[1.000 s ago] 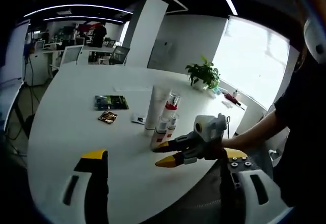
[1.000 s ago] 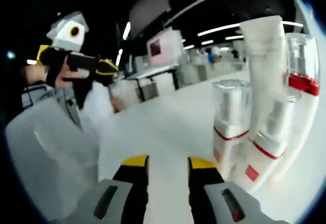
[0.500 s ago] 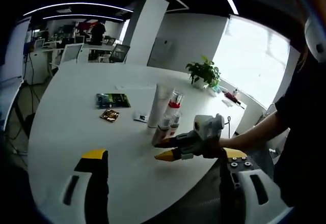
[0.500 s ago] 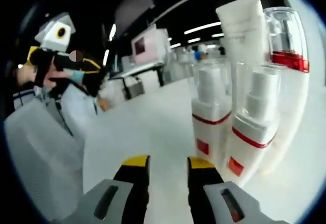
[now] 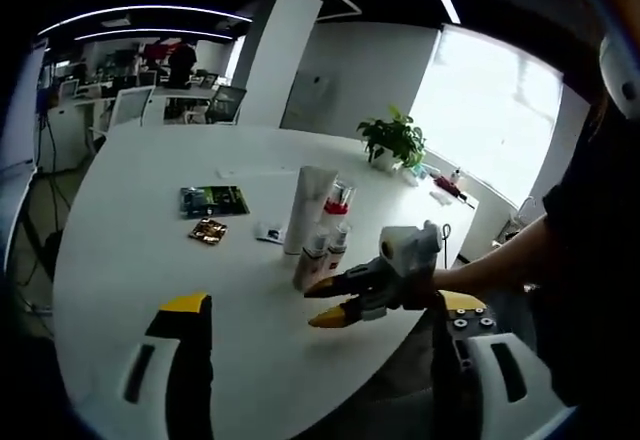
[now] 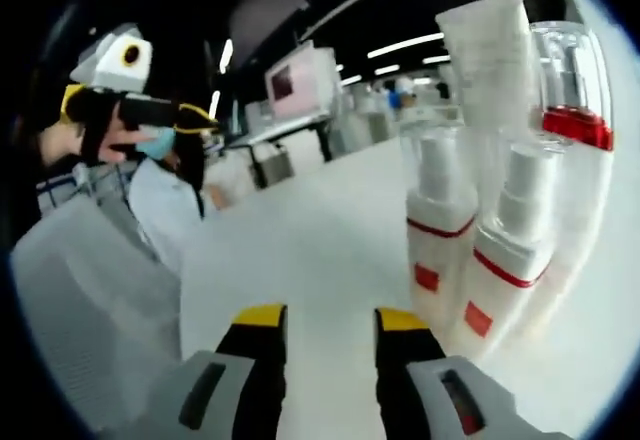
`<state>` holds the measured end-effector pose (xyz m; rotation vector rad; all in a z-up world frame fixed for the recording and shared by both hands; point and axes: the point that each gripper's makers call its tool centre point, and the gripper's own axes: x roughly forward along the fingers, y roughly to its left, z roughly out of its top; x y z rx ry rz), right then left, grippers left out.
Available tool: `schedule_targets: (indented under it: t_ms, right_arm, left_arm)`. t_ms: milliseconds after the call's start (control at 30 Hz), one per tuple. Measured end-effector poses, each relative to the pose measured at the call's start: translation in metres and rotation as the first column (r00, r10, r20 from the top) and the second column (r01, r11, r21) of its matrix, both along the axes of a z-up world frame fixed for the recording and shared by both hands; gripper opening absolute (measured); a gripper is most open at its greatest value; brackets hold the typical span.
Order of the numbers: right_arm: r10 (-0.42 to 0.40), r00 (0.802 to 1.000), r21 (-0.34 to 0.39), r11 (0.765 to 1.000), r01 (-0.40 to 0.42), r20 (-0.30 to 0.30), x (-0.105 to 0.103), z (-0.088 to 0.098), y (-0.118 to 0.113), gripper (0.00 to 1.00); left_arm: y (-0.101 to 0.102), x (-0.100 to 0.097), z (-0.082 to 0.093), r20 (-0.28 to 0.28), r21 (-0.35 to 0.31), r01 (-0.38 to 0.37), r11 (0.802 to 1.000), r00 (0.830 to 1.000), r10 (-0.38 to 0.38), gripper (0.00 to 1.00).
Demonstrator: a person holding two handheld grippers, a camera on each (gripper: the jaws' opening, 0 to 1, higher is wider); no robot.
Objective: Arrange the skincare products in the storage area until every visible bottle or jar stands upright without overlapping.
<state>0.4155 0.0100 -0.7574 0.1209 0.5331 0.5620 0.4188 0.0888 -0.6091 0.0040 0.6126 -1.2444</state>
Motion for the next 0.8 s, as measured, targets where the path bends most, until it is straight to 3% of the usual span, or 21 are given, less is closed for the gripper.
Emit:
schedule_targets:
  t_ms: [133,400,567,800]
  right_arm:
    - [0.036,0.999,-0.013,0.999,-0.037,-0.029,-0.012,0.007,0.003,0.45]
    - [-0.005,0.996,-0.034,0.999,0.002,-0.088,-0.037,0.024,-0.010,0.64]
    - [-0.047,0.995,-0.061,0.997,0.042,-0.088,-0.055,0.040,-0.027,0.71]
    - [-0.032,0.999,-0.121,0.992,0.027,-0.042,-0.074,0.074,-0.038,0.89]
  left_arm:
    - [-0.001,0.000,0.003,0.005,0.005,0.019,1.000,1.000,-0.019,0.87]
    - [0.002,0.001,0.001,-0.012,0.029,0.041,0.999,0.999,-0.040,0.88]
    - [0.002,0.002,0.000,-0.019,0.049,0.048,0.998,0.999,-0.047,0.89]
    - [0.005,-0.001,-0.002,-0.025,0.076,0.052,0.996,0.998,-0.050,0.89]
